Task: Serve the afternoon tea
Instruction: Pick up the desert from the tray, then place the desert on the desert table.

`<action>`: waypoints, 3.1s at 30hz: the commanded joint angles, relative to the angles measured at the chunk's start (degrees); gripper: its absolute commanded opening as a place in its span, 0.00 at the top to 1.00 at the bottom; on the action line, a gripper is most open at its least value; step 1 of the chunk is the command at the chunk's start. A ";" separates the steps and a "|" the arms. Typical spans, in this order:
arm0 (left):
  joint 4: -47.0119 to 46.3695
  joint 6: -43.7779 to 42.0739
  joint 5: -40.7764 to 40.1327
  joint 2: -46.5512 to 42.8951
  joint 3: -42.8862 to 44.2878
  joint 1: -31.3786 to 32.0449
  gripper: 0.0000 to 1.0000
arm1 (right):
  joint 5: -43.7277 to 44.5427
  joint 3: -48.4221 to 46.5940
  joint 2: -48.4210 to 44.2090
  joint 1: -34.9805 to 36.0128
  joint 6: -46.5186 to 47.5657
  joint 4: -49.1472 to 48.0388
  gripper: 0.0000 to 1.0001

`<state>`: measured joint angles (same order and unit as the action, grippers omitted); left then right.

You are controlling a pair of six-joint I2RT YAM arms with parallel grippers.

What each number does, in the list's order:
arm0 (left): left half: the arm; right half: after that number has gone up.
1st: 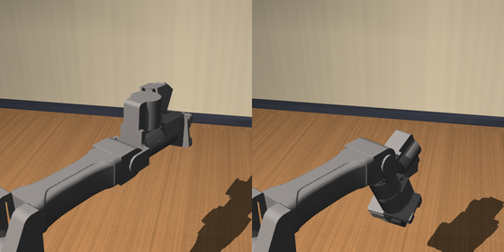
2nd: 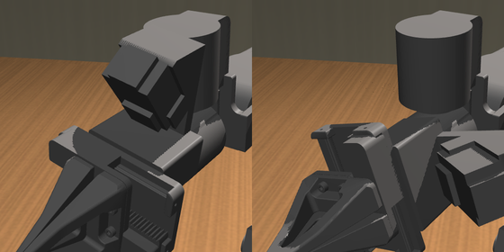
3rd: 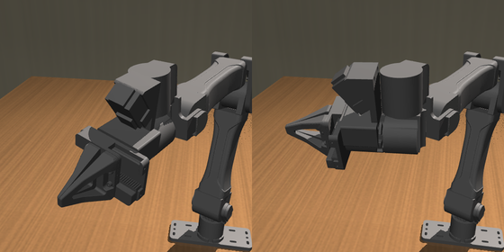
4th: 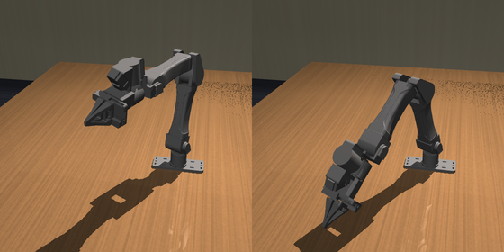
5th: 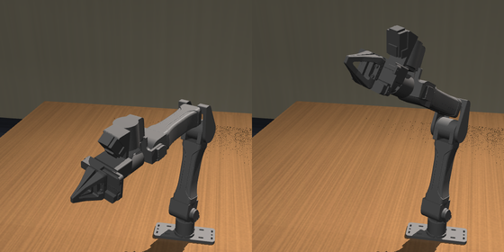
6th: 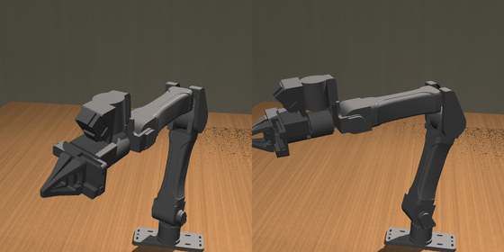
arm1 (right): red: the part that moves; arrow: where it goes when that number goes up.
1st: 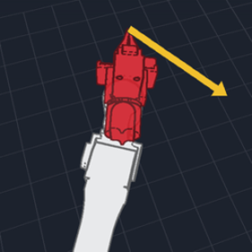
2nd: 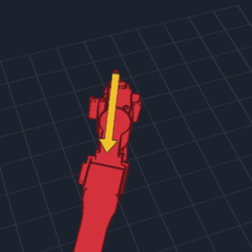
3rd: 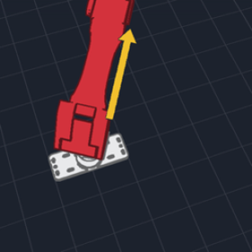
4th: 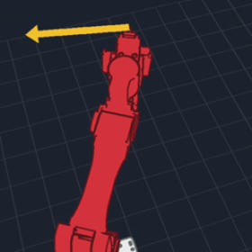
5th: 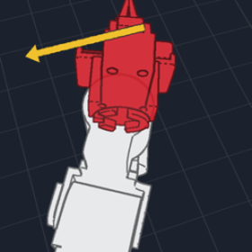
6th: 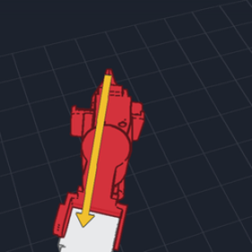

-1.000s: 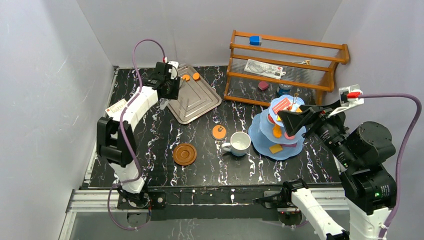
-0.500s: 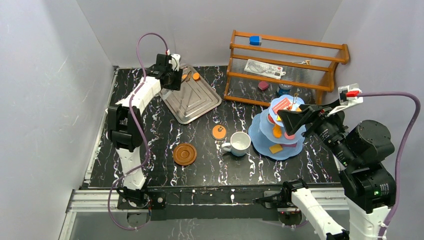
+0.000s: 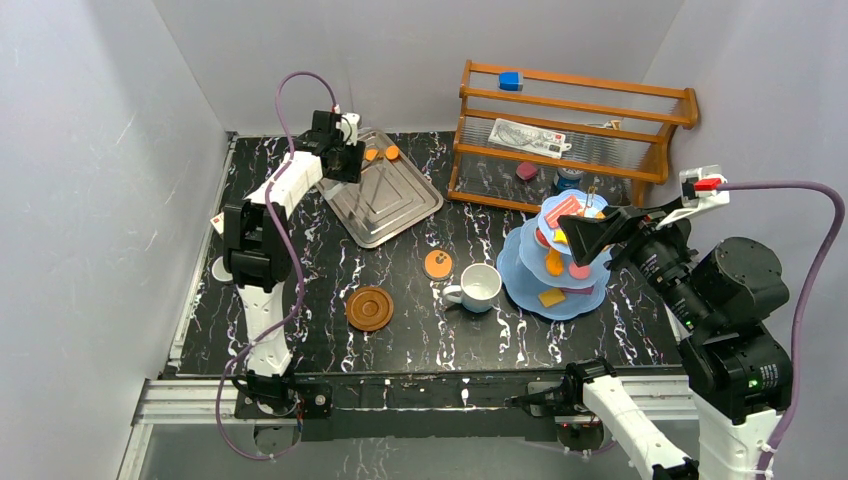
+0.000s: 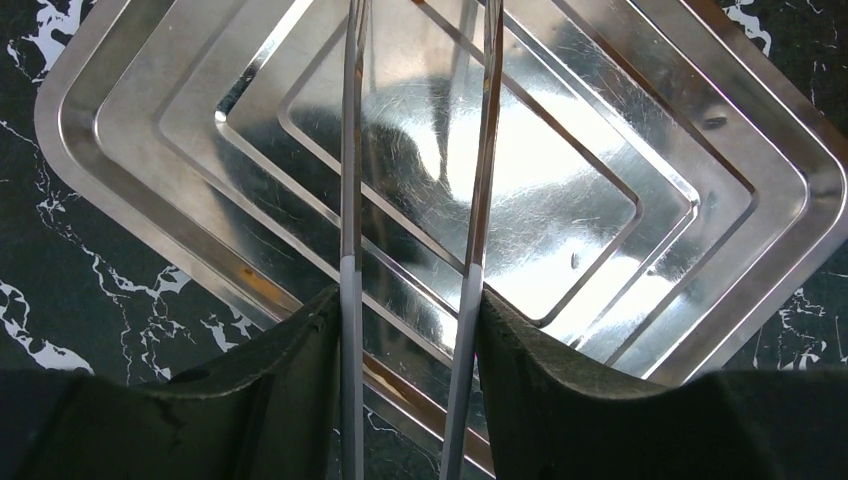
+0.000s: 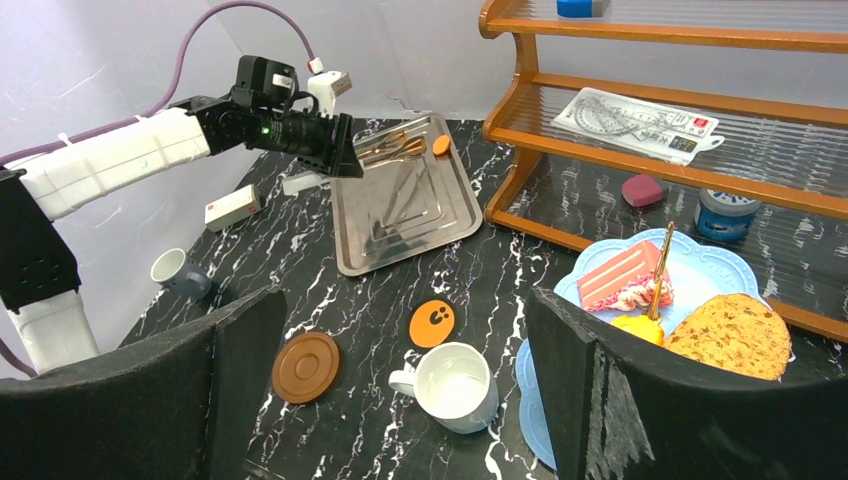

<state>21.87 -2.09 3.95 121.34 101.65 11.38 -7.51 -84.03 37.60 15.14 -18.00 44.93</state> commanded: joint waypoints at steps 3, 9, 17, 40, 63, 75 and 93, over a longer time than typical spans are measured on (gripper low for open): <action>-1.27 -2.15 0.09 -1.27 2.24 0.14 0.54 | 0.52 -2.16 0.45 0.33 0.81 -2.17 0.01; -1.38 -2.66 -1.03 0.09 3.10 0.14 0.54 | 0.78 -2.15 0.08 0.32 1.13 -2.04 0.01; -1.32 -3.09 -1.32 1.95 4.86 0.14 0.53 | 2.05 -2.39 -0.61 0.32 2.00 -2.22 0.01; -1.16 -4.33 -2.10 3.02 5.54 0.14 0.66 | 2.38 -2.19 -0.34 0.33 1.99 -2.05 0.01; -1.25 -0.38 4.04 -15.01 -8.33 0.98 0.73 | 2.83 -2.89 -1.35 0.33 2.53 -1.43 0.01; -1.99 1.54 7.73 -26.34 -15.79 7.09 0.74 | 2.68 -3.47 -1.75 0.32 2.46 -0.98 0.02; 1.49 1.17 8.93 -31.27 -19.05 27.29 0.73 | 3.03 -3.87 -1.50 0.33 2.67 -0.10 0.01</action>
<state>23.49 -0.78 9.98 93.32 83.46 36.05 -5.15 -85.84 36.32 15.14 -16.27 46.57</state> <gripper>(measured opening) 0.398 0.985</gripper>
